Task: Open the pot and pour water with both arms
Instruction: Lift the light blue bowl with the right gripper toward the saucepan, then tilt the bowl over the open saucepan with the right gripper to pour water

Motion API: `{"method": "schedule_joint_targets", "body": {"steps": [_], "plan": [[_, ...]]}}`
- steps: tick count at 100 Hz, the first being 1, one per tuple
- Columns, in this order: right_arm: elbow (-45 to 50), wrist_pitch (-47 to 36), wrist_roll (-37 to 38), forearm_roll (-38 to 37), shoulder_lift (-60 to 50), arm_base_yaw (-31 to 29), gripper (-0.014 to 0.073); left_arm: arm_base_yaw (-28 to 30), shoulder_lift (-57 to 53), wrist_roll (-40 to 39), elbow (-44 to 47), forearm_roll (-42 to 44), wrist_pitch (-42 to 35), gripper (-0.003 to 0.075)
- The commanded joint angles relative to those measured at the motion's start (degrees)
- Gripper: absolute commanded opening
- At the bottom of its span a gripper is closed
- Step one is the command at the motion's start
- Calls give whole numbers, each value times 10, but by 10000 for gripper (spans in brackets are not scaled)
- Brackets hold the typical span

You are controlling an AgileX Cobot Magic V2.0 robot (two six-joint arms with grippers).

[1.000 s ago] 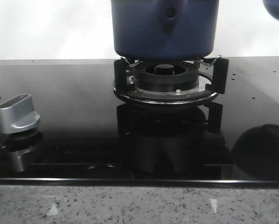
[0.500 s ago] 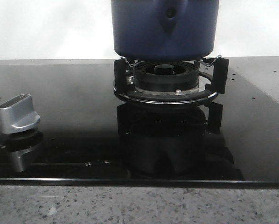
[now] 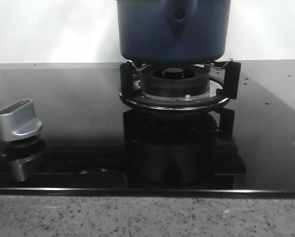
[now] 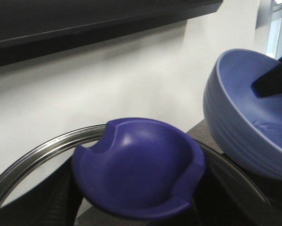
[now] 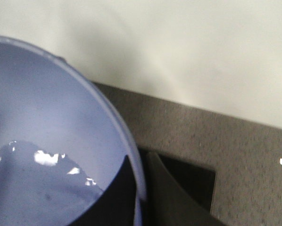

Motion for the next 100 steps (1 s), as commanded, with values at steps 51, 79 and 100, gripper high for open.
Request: {"method": "schedule_joint_targets", "body": {"steps": [51, 79, 100], "plan": [[296, -535, -3, -137, -123, 6, -46, 10, -32, -12, -23, -53, 19, 368], [325, -637, -34, -138, -121, 3, -46, 10, -32, -12, -23, -53, 26, 368], [326, -682, -36, -138, -118, -19, -46, 10, -32, -12, -23, -53, 27, 368]]}}
